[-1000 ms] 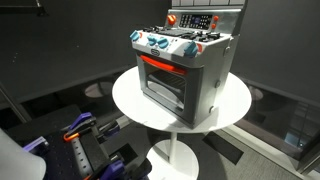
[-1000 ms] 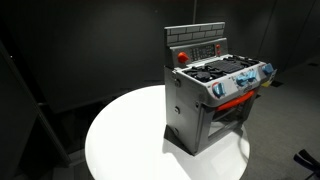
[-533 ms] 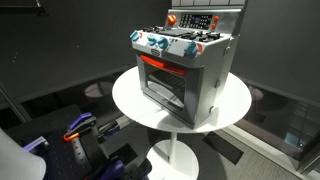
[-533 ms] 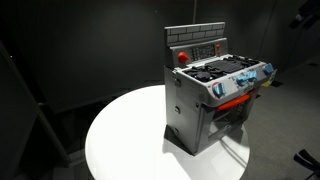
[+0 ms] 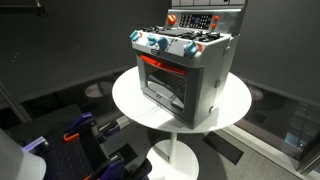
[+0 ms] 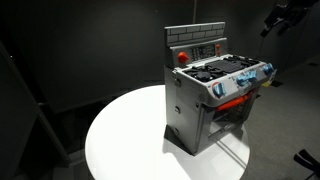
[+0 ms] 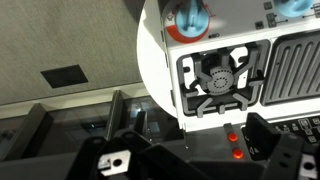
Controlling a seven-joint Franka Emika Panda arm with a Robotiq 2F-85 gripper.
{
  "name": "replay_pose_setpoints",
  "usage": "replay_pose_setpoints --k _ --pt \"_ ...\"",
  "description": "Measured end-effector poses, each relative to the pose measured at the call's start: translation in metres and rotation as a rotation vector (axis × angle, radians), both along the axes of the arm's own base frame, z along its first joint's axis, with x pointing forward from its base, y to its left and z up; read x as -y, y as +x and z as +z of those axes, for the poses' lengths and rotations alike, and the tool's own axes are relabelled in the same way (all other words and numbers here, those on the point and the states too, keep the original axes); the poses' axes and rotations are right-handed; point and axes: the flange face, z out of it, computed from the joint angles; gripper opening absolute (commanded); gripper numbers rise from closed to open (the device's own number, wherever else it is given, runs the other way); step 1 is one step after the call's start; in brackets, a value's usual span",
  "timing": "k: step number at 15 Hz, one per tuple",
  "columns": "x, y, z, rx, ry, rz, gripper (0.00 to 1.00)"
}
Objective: Push the top right button on the toy stove
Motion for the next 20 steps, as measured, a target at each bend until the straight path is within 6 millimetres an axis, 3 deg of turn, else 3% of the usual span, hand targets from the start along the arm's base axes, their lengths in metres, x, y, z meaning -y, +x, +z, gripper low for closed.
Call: replay_pose_setpoints --k 11,20 --pt "0.000 0.007 -0.011 -0.008 0.002 -0.015 1.00" --pt "-0.015 0.045 -0.038 0.051 -0.001 -0.046 1.00"
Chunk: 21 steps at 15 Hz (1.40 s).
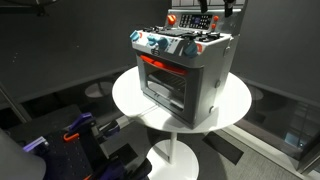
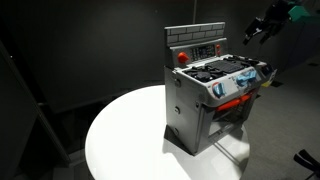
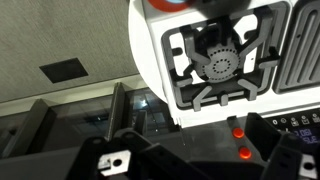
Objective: Push the top right button on the toy stove
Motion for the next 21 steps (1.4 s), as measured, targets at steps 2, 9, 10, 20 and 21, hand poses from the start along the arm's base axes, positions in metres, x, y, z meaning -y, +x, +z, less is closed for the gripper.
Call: replay_pose_setpoints --k 2,9,10,20,21 --pt "-0.003 0.009 -0.004 0.002 0.001 -0.007 1.00" --pt "-0.005 0.044 -0.015 -0.003 0.015 -0.039 1.00" --pt "-0.006 0.049 -0.016 -0.002 0.016 -0.042 1.00" --pt "-0.016 0.079 -0.023 0.003 0.028 -0.059 1.00" --pt "-0.017 0.081 -0.023 0.003 0.029 -0.060 1.00"
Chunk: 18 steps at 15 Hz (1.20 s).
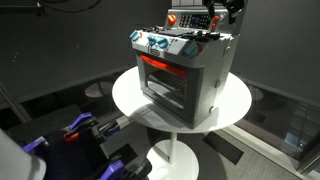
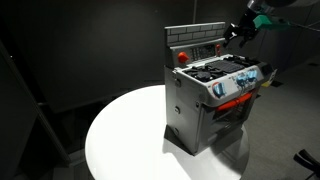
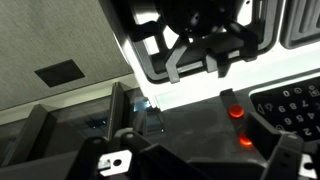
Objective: Push the top right button on the toy stove
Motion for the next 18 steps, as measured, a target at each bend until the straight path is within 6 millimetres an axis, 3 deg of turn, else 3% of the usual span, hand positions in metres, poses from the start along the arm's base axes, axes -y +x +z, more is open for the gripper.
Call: replay_pose_setpoints --k 18 --pt "-0.002 0.031 -0.009 -0.021 0.006 -0.013 1.00"
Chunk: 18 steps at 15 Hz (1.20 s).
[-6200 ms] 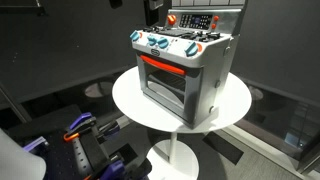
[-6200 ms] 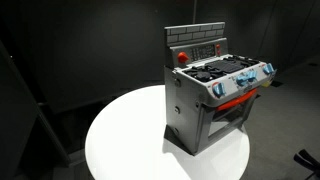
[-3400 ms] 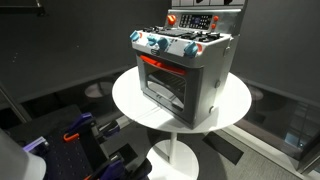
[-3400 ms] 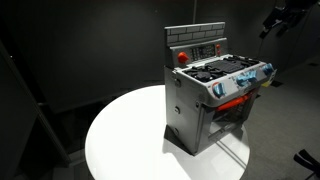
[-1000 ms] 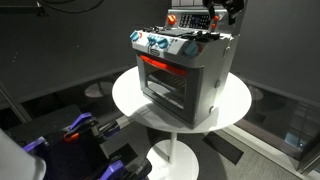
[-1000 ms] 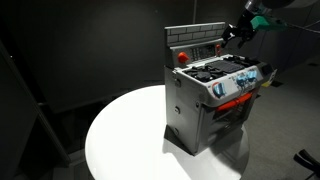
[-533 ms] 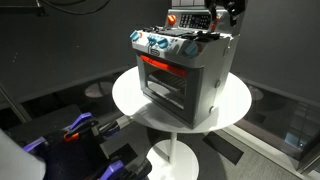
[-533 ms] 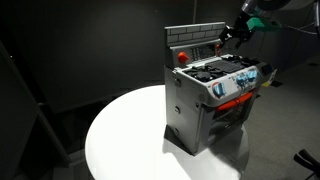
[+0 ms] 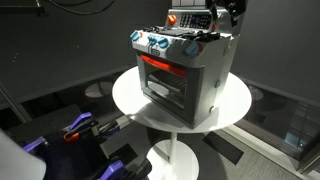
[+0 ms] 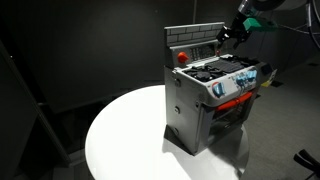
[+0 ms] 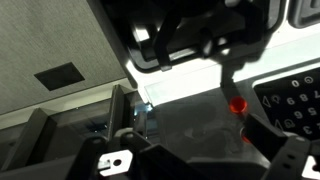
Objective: Push the top right button on the toy stove
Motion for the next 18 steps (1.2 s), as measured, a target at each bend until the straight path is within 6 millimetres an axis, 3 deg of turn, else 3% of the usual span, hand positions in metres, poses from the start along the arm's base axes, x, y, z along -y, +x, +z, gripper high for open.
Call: replay_pose_setpoints --k 8,18 --pt "0.002 -0.013 0.006 -0.082 0.006 0.016 1.00" --pt "0.023 -0.092 0.026 -0.324 0.007 0.120 1.00"
